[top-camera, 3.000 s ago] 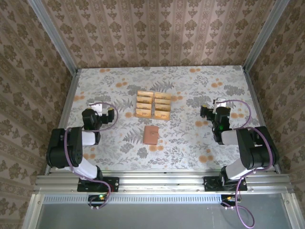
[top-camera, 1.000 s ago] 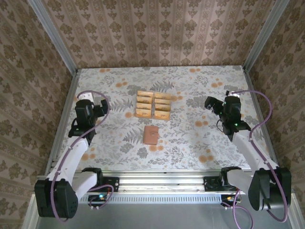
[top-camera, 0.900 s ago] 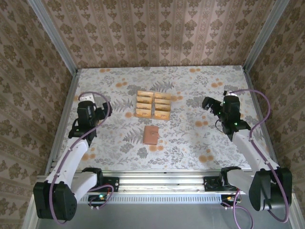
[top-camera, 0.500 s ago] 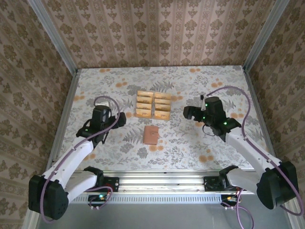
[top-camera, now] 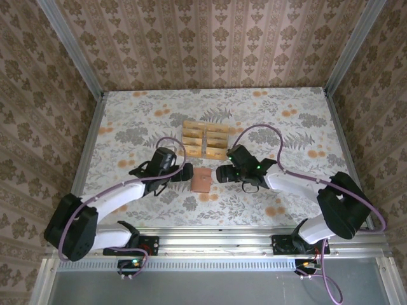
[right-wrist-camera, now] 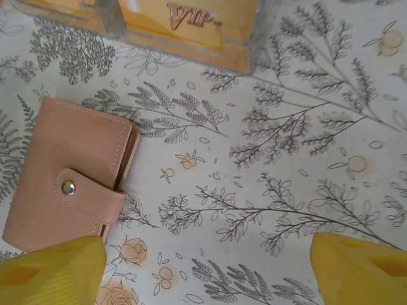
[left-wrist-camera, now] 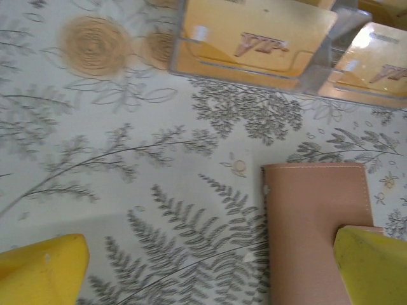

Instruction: Put the credit cards into the card holder

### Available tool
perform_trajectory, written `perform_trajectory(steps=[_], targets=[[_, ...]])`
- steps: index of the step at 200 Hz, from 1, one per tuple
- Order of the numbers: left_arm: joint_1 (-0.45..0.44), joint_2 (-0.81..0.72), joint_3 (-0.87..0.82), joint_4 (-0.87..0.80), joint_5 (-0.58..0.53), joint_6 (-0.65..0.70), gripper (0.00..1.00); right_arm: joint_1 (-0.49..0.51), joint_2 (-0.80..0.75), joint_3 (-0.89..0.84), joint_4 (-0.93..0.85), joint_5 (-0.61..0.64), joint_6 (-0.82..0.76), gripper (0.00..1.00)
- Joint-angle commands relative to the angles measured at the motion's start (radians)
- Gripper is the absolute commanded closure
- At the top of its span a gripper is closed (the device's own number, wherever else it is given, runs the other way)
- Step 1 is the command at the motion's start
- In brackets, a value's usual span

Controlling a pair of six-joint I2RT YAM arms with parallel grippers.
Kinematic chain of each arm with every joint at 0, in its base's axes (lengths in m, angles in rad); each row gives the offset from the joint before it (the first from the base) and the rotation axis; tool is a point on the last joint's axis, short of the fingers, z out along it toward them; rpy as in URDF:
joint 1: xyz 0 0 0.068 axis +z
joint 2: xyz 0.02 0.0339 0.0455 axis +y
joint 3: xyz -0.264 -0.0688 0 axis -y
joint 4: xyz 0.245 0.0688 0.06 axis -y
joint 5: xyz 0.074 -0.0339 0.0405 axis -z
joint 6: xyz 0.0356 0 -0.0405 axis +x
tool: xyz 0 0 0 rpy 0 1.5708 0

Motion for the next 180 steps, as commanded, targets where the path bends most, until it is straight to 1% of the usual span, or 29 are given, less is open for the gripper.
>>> perform_trajectory(steps=[1,25,76,83,130,180], targets=[[-0.026,0.038,-0.007,0.119,0.04,-0.052,0.0,0.003,-0.002,0.021,-0.04,0.081,0.057,0.15],[-0.061,0.102,-0.004,0.175,0.057,-0.075,0.0,-0.003,-0.026,0.014,-0.068,0.101,0.055,0.14],[-0.134,0.205,0.007,0.248,0.047,-0.107,0.0,-0.032,-0.071,0.007,-0.115,0.101,0.037,0.13],[-0.14,0.215,0.009,0.257,0.046,-0.114,0.0,-0.037,-0.108,0.005,-0.122,0.103,0.037,0.13],[-0.207,0.253,0.028,0.294,0.029,-0.147,0.0,-0.113,-0.164,-0.03,-0.144,0.085,0.02,0.13],[-0.288,0.271,0.052,0.324,0.015,-0.205,0.0,-0.205,-0.21,-0.059,-0.145,0.027,-0.004,0.13]])
